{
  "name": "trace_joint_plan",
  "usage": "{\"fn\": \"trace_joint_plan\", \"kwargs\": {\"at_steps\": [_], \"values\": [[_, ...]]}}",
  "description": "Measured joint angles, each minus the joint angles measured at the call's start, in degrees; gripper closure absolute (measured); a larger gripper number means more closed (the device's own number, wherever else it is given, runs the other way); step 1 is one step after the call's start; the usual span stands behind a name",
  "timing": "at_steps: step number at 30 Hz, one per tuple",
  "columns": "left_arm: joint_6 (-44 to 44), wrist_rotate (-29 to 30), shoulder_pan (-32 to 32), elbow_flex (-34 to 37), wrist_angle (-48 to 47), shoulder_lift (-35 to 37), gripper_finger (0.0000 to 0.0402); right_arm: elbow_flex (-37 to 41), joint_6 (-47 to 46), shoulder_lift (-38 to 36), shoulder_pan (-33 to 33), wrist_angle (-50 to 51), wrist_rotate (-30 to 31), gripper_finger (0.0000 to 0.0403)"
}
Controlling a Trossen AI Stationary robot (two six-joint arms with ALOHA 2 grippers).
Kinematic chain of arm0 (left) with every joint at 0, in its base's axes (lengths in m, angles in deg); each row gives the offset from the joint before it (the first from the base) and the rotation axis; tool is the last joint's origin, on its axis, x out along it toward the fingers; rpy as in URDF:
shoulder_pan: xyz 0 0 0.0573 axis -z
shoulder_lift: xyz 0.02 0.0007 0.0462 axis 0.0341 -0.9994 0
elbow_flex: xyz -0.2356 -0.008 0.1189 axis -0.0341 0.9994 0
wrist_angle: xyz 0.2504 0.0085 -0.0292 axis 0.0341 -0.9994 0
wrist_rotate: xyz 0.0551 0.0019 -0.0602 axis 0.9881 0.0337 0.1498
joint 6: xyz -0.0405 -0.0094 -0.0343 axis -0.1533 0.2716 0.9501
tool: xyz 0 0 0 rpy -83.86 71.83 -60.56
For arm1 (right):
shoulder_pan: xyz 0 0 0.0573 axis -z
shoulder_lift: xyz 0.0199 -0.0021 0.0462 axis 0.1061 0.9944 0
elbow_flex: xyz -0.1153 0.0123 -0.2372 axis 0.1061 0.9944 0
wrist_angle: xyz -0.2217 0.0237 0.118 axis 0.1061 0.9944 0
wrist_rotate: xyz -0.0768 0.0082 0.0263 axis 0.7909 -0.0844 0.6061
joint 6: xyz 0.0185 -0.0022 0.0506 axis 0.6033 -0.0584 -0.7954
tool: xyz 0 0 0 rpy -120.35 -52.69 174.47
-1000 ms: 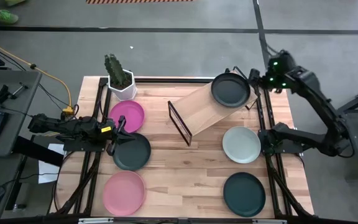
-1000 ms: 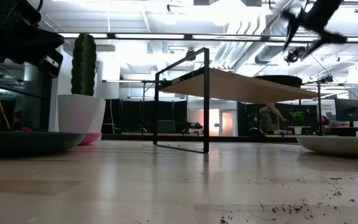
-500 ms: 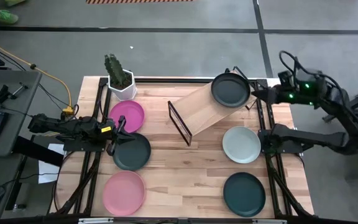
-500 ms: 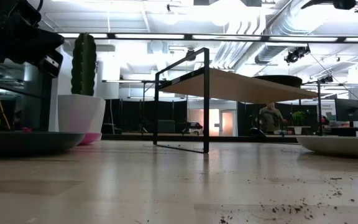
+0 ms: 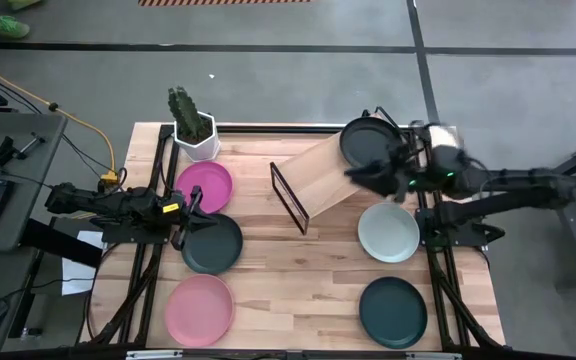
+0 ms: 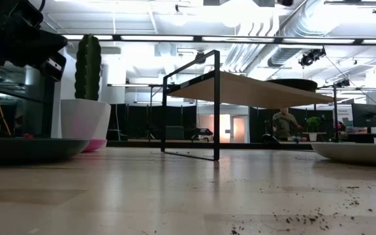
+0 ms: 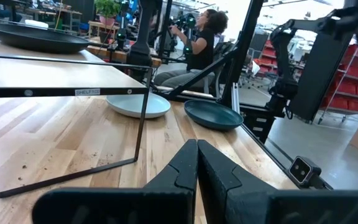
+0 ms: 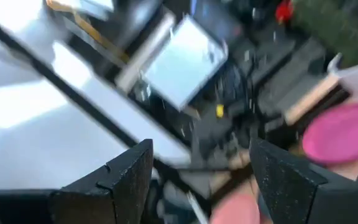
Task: Place and stack plates onto a shelf
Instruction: Put the top pink plate on the shelf
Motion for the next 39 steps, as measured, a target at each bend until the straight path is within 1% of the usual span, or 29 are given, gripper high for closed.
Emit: {"fn": "trace_joint_plan", "kwargs": {"at_steps": [2,3,6,9,12,16,19,20,22,25,28,31,34,37,39], "values": [[1.7,0.0,0.0,0.0,0.8,0.0,0.0402,-4.2,2.6,3.9,-2.9,2.7,0.0,0.0153],[4.2,0.0,0.0,0.0,2.0,0.0,0.0402,-6.9,4.2,5.6,-4.1,5.3,0.0,0.0153],[15.6,0.2,0.0,0.0,8.3,0.0,0.0402,-15.4,9.6,10.4,-6.8,16.6,0.5,0.0153],[22.3,3.1,0.0,0.0,17.0,0.0,0.0402,-23.5,14.4,13.8,-9.1,26.5,4.6,0.0153],[27.8,7.4,0.0,0.0,25.6,0.0,0.0402,-29.0,17.4,16.0,-10.7,33.5,9.1,0.0153],[28.9,15.6,0.0,0.0,31.7,0.0,0.0401,-31.8,18.2,17.0,-12.1,35.9,12.8,0.0153],[28.8,24.5,0.0,-0.4,35.7,-0.3,0.0401,-32.0,17.9,16.9,-13.1,36.0,14.6,0.0153],[29.6,25.7,-0.1,-1.2,35.6,-1.0,0.0400,-32.0,17.7,17.0,-13.5,36.4,15.4,0.0153],[29.6,25.4,-0.1,-3.9,34.1,-3.2,0.0394,-32.0,16.9,17.0,-14.4,37.0,17.2,0.0153],[28.9,25.1,0.0,-11.1,29.3,-9.9,0.0371,-32.0,16.6,17.0,-15.1,37.8,19.6,0.0153],[26.3,25.1,-0.1,-20.6,20.0,-19.0,0.0336,-32.0,16.7,17.0,-15.3,37.4,21.4,0.0153],[27.2,26.5,-0.9,-30.9,5.6,-27.9,0.0297,-32.0,16.7,17.0,-15.3,37.4,22.5,0.0153],[33.9,27.5,-3.0,-39.6,-11.9,-36.1,0.0261,-32.0,16.9,17.0,-15.3,37.4,22.5,0.0153],[39.8,26.7,-5.5,-45.4,-28.2,-43.0,0.0233,-32.0,17.0,17.0,-15.3,37.7,22.5,0.0153],[41.7,25.8,-7.1,-47.3,-34.6,-46.7,0.0220,-32.0,17.1,17.0,-15.3,38.0,22.5,0.0153]]}}
